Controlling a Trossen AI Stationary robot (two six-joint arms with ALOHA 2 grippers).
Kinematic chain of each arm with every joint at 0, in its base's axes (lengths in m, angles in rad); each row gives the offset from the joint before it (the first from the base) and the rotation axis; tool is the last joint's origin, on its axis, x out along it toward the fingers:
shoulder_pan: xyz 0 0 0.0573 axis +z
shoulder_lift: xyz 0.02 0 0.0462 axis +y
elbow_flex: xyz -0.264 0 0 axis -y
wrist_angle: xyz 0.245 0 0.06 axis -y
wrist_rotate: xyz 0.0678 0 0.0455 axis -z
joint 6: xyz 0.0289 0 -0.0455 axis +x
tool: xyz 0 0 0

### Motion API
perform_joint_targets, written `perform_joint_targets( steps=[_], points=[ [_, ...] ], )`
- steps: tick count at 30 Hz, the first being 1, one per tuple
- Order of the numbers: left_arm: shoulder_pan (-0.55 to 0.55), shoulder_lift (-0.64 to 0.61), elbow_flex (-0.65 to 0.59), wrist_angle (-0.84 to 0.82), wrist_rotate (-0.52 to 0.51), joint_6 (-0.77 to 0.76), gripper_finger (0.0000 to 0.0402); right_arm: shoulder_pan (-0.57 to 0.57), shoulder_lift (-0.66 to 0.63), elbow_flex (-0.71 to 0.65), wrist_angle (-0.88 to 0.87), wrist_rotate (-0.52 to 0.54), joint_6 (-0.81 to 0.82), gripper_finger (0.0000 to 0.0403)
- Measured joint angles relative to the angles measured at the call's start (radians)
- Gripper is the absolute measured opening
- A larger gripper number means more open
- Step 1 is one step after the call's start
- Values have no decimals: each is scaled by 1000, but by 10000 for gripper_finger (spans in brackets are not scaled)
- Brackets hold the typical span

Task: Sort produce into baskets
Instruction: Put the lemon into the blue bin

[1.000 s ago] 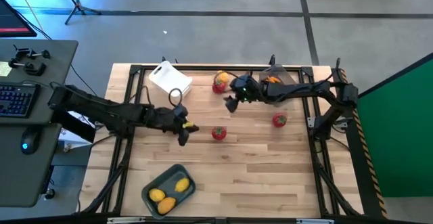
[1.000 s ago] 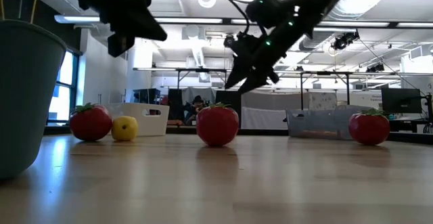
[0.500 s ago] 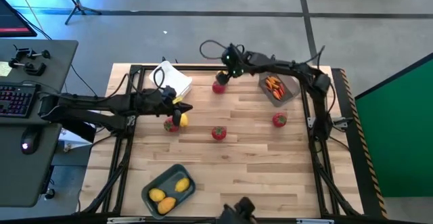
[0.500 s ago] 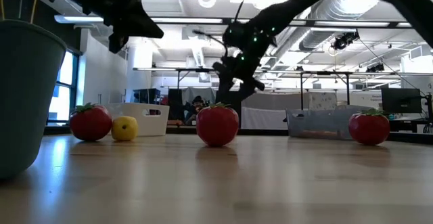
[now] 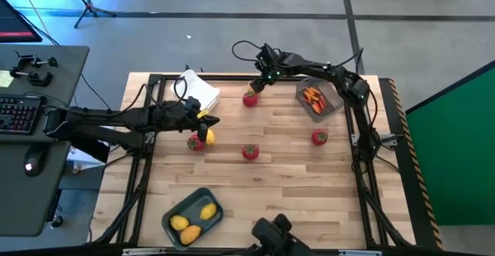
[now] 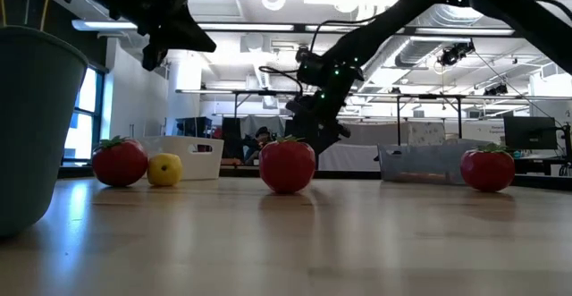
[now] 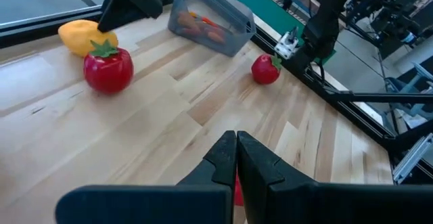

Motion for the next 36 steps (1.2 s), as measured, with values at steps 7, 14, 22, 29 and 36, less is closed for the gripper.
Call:
perform_joint_targets(
  steps=[7, 14, 22, 29, 36],
  points=[
    [0, 0, 0, 0, 0, -11, 0, 3, 44, -1, 10, 0, 19, 303],
    [0, 0, 0, 0, 0, -18, 0, 0, 61, -2, 20, 0, -1, 302],
    [0, 0, 0, 0, -1, -20, 0, -19, 61, -2, 69, 2, -59, 241],
    [0, 0, 0, 0, -1, -26, 0, -58, 61, -2, 62, -99, -122, 158],
    [0, 0, 0, 0, -6, -29, 0, -79, 16, -2, -18, -104, -143, 104]
  ],
)
